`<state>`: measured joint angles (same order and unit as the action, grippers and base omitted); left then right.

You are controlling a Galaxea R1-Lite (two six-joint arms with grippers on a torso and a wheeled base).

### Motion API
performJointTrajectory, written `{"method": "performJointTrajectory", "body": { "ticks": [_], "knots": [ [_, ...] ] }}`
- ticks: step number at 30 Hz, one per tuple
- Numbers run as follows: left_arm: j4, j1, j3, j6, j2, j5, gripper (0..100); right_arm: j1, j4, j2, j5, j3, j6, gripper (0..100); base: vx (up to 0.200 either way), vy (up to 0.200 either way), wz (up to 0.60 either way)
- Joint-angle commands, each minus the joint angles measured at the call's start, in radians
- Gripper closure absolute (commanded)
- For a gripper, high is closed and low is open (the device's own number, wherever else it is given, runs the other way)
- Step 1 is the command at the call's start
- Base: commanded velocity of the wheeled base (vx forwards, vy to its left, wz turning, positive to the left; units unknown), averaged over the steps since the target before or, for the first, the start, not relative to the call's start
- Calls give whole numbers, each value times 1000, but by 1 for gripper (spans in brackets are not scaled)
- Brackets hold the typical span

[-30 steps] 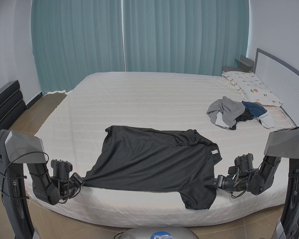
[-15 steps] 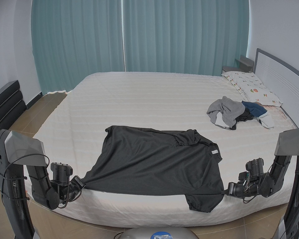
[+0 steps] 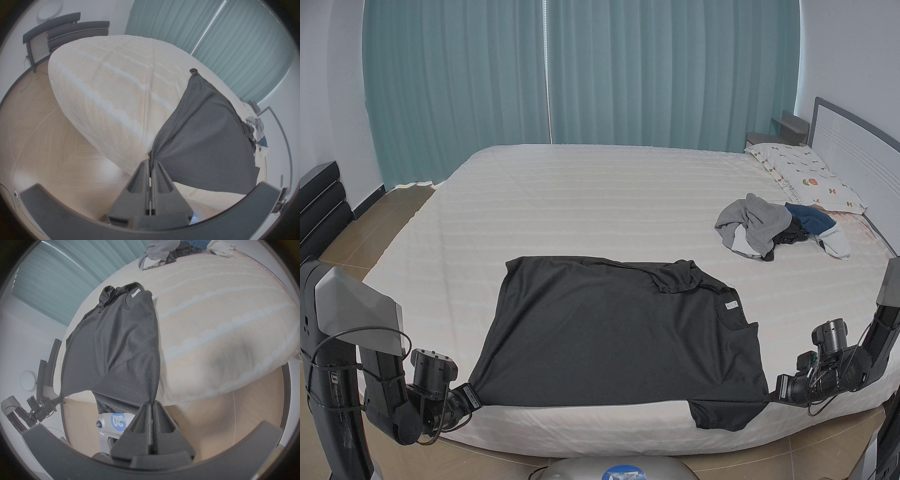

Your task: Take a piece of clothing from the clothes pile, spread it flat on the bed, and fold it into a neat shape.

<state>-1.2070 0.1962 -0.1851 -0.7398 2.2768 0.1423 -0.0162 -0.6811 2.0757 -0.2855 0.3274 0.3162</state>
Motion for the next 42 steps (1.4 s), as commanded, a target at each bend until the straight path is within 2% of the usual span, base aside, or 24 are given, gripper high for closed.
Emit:
{"method": "performJointTrajectory", "body": {
  "ticks": [1, 10, 11, 13, 14, 19, 21, 28, 31, 33, 34, 35, 42],
  "knots": [
    [1, 34, 24, 7, 4, 34, 100, -8, 12, -40, 8, -5, -2, 100, 0, 0, 0],
    [0, 39, 12, 13, 20, 48, 100, -1, 14, -29, 5, -7, 7, 100, 0, 0, 0],
    [0, 39, 10, 11, 15, 48, 100, -1, 14, -29, 5, -4, 7, 0, 0, 0, 0],
    [0, 37, 10, 10, 13, 48, 100, -4, 14, -28, -3, -1, 7, 0, 0, 0, 0],
    [0, 37, 10, 8, 15, 46, 0, -4, 12, -25, -4, 1, 7, 0, 0, 0, 0],
    [0, 39, 10, 11, 13, 45, 0, 4, -3, -16, -7, 24, 67, 0, 0, 0, 0],
    [0, 39, 9, 14, -5, 46, 0, 7, -5, -34, -15, 32, 127, 0, 0, 0, 0],
    [0, 0, -28, 7, -94, 37, 0, 2, -9, -92, -169, 32, 271, 0, 0, 0, 0],
    [0, -4, -28, 7, -118, 36, 0, 5, -15, -121, -187, 39, 353, 0, 0, 0, 0],
    [0, -4, -28, 5, -132, 33, 0, 9, -34, -148, -196, 42, 445, 0, 0, 0, 0],
    [0, -4, -28, 5, -132, 33, 0, 9, -34, -148, -196, 42, 445, 0, 0, 0, 0],
    [0, -4, -28, -4, -132, 34, 0, 9, -57, -152, -199, 38, 485, 0, 0, 0, 0],
    [0, -23, -31, -58, -132, -7, 0, 9, -126, -129, -196, 21, 518, 0, 0, 143, 0]
  ]
}}
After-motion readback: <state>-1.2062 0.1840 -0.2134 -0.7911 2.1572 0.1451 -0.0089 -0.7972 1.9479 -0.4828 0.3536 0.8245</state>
